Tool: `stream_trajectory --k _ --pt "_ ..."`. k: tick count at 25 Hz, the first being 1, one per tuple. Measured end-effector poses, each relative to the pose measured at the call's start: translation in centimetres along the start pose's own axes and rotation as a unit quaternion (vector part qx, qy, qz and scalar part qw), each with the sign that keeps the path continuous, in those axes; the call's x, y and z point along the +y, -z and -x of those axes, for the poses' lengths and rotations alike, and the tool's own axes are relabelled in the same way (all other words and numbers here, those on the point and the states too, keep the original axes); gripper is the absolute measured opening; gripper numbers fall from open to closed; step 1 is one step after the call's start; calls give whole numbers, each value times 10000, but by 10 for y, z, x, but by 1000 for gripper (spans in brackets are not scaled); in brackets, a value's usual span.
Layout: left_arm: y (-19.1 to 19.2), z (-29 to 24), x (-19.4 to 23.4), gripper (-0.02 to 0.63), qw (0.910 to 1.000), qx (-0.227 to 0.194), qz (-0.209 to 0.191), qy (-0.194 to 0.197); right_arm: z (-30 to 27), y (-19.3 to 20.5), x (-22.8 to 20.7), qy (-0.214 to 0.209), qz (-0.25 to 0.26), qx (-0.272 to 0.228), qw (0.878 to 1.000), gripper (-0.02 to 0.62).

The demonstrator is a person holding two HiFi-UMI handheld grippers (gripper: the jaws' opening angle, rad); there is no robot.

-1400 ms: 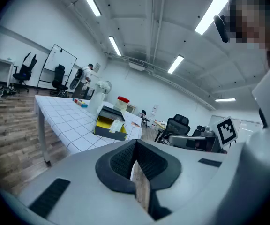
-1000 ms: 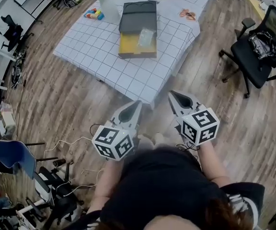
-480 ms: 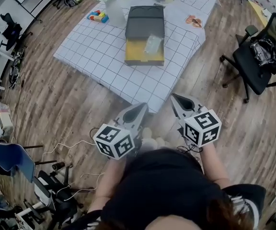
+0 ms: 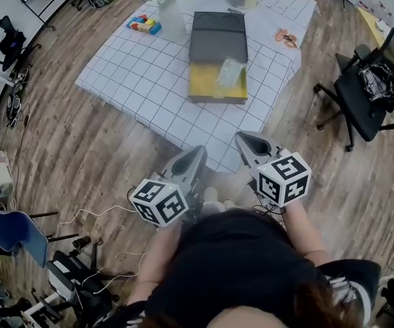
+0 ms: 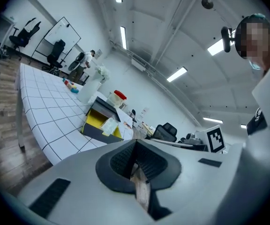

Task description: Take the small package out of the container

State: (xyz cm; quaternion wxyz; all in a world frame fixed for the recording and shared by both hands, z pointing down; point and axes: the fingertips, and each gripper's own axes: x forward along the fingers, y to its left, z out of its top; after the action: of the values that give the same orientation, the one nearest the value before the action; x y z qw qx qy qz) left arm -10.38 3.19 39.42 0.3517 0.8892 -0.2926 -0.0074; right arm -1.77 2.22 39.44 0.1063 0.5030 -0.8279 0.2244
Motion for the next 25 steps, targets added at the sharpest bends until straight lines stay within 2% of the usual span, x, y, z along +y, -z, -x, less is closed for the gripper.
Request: stream_trajectory --k 5,12,17,21,25 --pt "-7 1 16 26 9997 154 -166 126 -22 -4 8 17 35 76 10000 15" --pt "-6 -5 42 28 9904 669 -1190 -207 -42 -8 4 193 12 86 9998 14" --pt "-19 -20 50 32 9898 618 -1263 -246 -54 -19 -7 163 12 42 9999 14" --pt "-41 -34 52 113 9925 217 -1180 -239 -62 -26 -23 133 30 56 9999 15" --pt "-49 -59 55 156 9907 211 -1297 -363 -65 -36 -50 97 4 42 9999 15"
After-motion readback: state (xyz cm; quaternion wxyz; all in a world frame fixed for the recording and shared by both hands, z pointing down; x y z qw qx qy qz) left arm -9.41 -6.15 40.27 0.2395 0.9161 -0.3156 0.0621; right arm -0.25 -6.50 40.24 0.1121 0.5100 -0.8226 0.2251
